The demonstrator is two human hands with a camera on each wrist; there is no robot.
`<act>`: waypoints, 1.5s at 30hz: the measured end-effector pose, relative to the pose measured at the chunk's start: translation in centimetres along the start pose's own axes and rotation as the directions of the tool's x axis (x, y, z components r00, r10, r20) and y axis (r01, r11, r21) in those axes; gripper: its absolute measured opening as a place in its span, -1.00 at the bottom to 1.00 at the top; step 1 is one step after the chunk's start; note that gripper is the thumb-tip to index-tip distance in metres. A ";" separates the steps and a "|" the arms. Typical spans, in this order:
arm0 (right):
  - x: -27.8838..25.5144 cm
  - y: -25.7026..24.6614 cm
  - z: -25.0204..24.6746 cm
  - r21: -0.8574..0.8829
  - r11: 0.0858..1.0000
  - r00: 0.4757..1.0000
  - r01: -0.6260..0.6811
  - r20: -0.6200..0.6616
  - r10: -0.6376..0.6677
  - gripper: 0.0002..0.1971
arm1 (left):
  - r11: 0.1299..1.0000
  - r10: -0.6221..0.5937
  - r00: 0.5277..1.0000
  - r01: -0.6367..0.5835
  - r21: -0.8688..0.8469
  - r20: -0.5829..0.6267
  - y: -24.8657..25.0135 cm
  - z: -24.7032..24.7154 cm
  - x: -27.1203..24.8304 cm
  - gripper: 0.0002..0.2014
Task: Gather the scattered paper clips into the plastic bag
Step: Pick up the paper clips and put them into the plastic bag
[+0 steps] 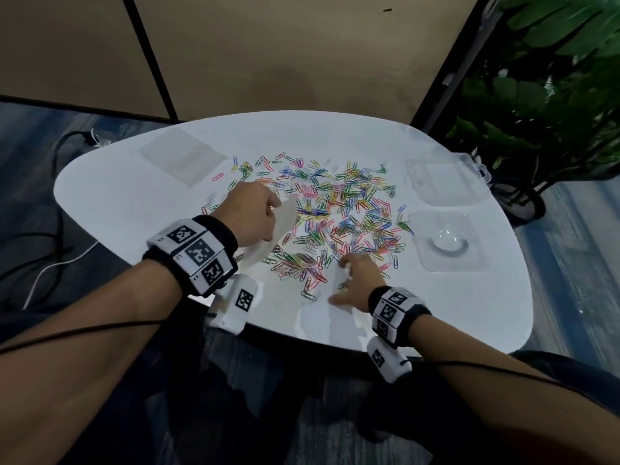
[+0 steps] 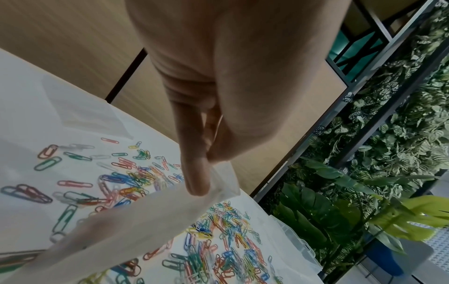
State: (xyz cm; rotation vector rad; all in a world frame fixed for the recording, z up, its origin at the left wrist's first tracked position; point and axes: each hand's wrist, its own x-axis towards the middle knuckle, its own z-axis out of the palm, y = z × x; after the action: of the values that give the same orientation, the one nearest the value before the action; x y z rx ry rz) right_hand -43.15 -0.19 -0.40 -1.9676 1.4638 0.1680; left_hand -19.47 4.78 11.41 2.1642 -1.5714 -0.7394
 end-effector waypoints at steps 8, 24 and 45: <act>2.3 -4.4 2.6 -0.319 0.893 0.937 0.317 -0.040 -0.347 -0.45 | 0.999 0.049 0.998 -0.048 0.022 -0.042 -1.0 -1.2 -0.2 -0.72; 3.5 -5.7 -6.0 0.893 0.448 0.997 -0.039 0.004 0.079 -0.82 | 0.998 0.038 0.999 -0.038 -0.043 0.003 -0.6 -0.7 0.3 -0.64; 0.1 -12.3 -7.0 0.407 0.801 0.880 0.439 -0.375 -0.291 -0.75 | 0.980 -0.024 0.992 0.000 -0.200 -0.120 -0.4 -0.2 1.4 -0.71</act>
State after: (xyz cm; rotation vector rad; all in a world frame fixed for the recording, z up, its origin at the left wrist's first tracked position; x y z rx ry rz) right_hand -34.14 -2.51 10.29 -1.8527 1.1094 -0.6393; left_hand -18.69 3.62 11.05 2.0339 -1.3623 -0.7214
